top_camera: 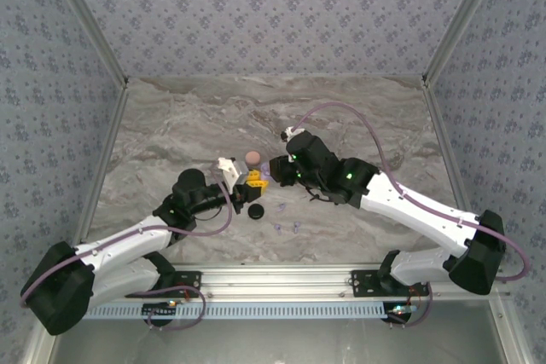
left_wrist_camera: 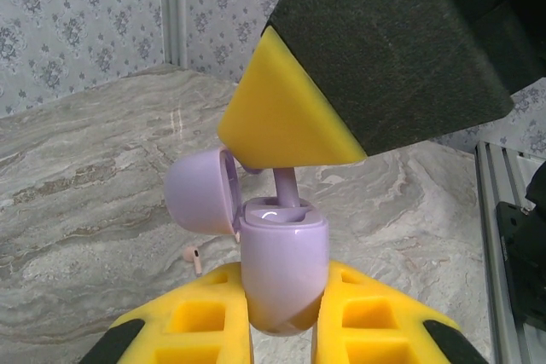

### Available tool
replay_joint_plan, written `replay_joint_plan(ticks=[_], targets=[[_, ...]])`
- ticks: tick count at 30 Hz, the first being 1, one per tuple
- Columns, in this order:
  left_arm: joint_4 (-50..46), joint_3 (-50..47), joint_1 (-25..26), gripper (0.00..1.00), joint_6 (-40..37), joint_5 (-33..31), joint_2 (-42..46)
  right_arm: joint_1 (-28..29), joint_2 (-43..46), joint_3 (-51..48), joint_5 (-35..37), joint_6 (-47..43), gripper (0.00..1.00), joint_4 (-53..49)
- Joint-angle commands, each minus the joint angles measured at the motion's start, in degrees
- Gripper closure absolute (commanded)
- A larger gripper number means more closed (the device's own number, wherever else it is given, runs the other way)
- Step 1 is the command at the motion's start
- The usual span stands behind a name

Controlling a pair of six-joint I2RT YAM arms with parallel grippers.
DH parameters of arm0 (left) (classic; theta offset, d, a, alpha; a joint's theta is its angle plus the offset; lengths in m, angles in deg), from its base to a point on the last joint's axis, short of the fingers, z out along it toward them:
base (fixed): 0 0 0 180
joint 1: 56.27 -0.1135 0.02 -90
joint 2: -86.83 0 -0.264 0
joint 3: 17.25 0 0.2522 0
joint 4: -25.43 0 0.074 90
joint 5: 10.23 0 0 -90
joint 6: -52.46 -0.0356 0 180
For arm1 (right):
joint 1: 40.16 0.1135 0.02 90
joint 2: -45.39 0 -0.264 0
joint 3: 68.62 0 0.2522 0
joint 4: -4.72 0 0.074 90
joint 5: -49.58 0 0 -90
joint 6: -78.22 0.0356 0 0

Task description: Insert the wireless bluetooth earbuds into the charging case

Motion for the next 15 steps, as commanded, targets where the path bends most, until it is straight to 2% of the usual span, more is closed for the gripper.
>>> replay_joint_plan(ticks=[1,15], targets=[[4.2,2.5,0.8,1.0,-0.9,0.3,0.0,0.5,-1.2,1.9,-1.7,1.5,0.74,-2.3],[4.6,2.5,1.0,1.0,-1.0,-0.3,-0.1,0.4,-2.9,5.7,-0.1,4.5,0.74,-7.0]])
